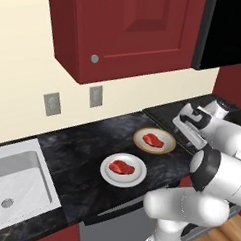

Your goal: Place one of the steaks on the plate and the other in the bowl. Then place the bowl in the fridge.

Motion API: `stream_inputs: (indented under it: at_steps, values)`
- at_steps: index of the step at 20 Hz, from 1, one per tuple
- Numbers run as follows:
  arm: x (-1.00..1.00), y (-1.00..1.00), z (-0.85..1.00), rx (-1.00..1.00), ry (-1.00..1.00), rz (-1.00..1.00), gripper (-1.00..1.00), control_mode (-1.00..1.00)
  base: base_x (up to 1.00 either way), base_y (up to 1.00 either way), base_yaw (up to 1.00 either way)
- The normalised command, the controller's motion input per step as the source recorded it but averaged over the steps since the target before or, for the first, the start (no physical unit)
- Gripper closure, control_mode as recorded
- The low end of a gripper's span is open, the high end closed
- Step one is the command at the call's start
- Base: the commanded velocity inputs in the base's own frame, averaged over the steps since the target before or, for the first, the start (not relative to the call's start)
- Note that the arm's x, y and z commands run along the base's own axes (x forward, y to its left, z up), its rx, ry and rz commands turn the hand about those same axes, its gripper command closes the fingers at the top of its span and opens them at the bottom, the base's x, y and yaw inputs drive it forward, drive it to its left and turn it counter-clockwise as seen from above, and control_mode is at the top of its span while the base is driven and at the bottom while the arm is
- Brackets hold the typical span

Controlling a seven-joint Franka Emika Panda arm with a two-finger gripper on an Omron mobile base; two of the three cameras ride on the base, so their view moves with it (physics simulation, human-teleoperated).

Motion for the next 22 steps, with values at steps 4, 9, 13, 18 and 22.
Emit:
stream_inputs:
  at_steps: [4,9,13,18,22]
  values:
    - [0.2,-0.01,-0.47,0.04,0.0,0.04,-1.0,-1.0,0.0,0.0,0.0]
    - [0.25,-0.02,-0.33,0.02,0.0,0.03,-1.0,-1.0,0.0,0.0,0.0]
    - [0.22,-0.01,-0.23,0.0,0.0,0.02,-1.0,-1.0,0.0,0.0,0.0]
    - [0.12,0.0,-0.23,0.0,0.0,0.0,-1.0,-1.0,0.0,0.0,0.0]
    - [0.13,0.0,-0.24,0.0,0.0,0.0,-1.0,-1.0,0.0,0.0,0.0]
